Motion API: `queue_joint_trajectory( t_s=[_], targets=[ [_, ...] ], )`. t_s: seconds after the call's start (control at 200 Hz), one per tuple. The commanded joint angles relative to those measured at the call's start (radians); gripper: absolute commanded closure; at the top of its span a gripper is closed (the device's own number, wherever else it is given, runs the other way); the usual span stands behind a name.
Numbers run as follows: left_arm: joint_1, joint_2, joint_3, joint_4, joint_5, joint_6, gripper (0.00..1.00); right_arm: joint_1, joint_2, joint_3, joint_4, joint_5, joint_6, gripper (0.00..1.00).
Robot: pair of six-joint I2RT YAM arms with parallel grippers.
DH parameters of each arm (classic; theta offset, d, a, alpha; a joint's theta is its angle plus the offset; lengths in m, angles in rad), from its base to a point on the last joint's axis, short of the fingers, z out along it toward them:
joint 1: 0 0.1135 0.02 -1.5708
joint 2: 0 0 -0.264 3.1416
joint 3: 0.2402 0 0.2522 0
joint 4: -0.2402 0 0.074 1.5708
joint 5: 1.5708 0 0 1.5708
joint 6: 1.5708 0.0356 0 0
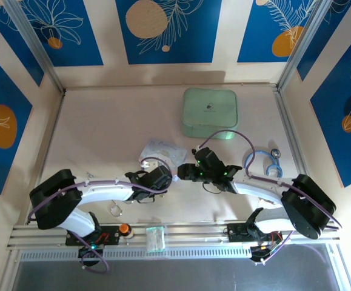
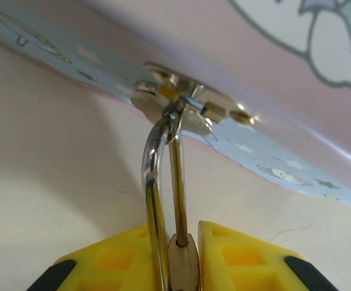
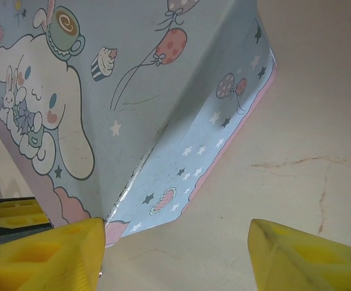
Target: Unlock the padlock with the key
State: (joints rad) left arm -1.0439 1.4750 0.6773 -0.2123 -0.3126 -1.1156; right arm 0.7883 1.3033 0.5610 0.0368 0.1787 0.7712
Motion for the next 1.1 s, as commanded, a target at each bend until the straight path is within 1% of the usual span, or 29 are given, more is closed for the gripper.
queue_joint_trajectory(
  t_s=[0.0,0.055,0.145,0.295,0.41,0.525,0.775,0.885,1.011,1.096],
  targets=[
    [-0.010,0.012,0.021,-0.104,-0.036,0.040,0.75,0.000,0.023,0.005,-0.007,0.002,0.016,0.37],
    [-0.022,0.017,0.035,-0.127,-0.054,0.045,0.73,-0.003,0.027,0.008,-0.008,0.001,0.014,0.37],
    [-0.043,0.030,0.063,-0.164,-0.076,0.051,0.72,-0.005,0.034,0.010,-0.013,0.000,0.011,0.37],
    [-0.080,0.040,0.083,-0.162,-0.090,0.047,0.72,-0.008,0.044,-0.005,-0.012,-0.002,0.010,0.37],
    [-0.103,0.066,0.124,-0.239,-0.140,0.053,0.74,-0.009,0.045,-0.018,-0.014,0.002,0.013,0.37],
    [-0.106,0.113,0.166,-0.324,-0.170,0.074,0.78,-0.011,0.035,-0.027,-0.015,0.007,0.020,0.37],
    [-0.111,0.148,0.223,-0.438,-0.220,0.127,0.80,-0.014,-0.002,-0.036,-0.031,0.024,0.017,0.37],
    [-0.111,0.155,0.245,-0.475,-0.235,0.152,0.79,-0.018,-0.016,-0.044,-0.033,0.024,0.019,0.37],
    [-0.115,0.183,0.261,-0.475,-0.218,0.157,0.76,-0.023,-0.016,-0.048,-0.033,0.022,0.019,0.37],
    [-0.137,0.208,0.295,-0.521,-0.263,0.149,0.76,-0.024,-0.015,-0.049,-0.032,0.021,0.022,0.37]
  ],
)
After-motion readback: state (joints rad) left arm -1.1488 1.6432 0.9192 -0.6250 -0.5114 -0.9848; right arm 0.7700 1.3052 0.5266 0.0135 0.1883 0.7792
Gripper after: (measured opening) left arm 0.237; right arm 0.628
